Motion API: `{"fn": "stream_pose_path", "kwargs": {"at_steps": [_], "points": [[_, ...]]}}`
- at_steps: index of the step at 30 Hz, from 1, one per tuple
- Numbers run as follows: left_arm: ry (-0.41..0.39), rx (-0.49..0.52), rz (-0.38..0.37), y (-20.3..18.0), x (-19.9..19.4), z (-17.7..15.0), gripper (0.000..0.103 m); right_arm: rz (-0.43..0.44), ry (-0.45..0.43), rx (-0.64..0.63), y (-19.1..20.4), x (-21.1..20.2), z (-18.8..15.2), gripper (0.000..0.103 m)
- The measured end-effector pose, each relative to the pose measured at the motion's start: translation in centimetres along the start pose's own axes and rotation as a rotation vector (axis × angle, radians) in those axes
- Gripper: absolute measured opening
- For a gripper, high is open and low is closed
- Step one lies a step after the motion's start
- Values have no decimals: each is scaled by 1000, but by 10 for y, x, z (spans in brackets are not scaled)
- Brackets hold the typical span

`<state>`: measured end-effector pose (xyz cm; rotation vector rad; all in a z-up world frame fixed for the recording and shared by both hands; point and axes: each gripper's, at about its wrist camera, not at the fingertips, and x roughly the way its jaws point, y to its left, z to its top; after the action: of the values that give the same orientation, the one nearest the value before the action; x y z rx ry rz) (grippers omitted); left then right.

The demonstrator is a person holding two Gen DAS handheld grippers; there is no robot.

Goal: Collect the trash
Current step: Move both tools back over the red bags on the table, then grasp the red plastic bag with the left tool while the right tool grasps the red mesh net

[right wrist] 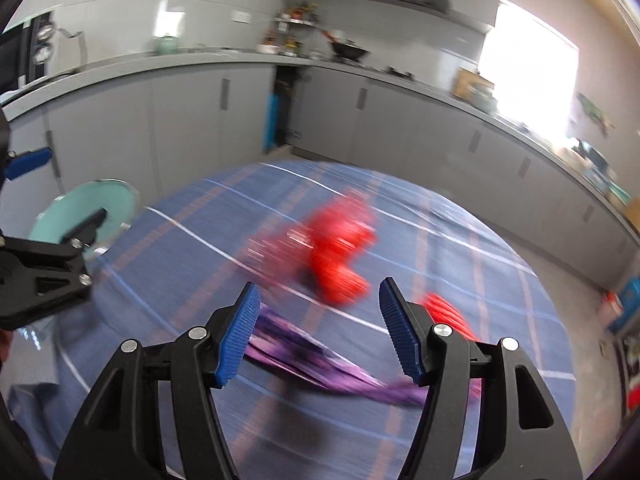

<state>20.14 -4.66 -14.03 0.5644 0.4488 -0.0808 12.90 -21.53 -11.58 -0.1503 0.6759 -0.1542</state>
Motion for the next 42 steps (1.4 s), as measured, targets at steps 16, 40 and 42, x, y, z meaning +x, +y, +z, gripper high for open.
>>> {"fn": "stream_pose_path", "kwargs": {"at_steps": [16,40,42], "points": [[-95,134,-191,-104,1,59,92,-225,52,197,-115,-11,-53,65],[-1,186,-379,-139,32,63,19,-125,171,209,-136,32,-54,64],[-9,182,-386,-137,30,63,18,-105,184,207,-134,34,-55,54]]}}
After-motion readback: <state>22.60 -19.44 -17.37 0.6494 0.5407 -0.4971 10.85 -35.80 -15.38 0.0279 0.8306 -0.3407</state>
